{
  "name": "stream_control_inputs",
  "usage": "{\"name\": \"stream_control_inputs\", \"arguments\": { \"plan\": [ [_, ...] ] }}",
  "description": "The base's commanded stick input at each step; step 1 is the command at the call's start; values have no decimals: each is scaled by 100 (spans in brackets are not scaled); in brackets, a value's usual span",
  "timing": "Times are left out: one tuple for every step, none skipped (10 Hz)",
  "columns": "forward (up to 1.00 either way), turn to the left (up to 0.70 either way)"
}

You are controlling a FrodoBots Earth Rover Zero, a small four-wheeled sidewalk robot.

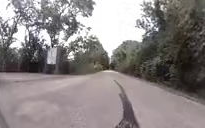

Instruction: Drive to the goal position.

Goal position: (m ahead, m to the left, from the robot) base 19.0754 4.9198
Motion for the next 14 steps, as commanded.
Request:
{"name": "stream_control_inputs", "arguments": {
  "plan": [
    [50,0],
    [50,0],
    [50,0],
    [50,0],
    [50,0],
    [50,0],
    [50,0],
    [50,0],
    [50,0],
    [50,0],
    [50,0],
    [50,0],
    [50,0],
    [50,0]
  ]
}}
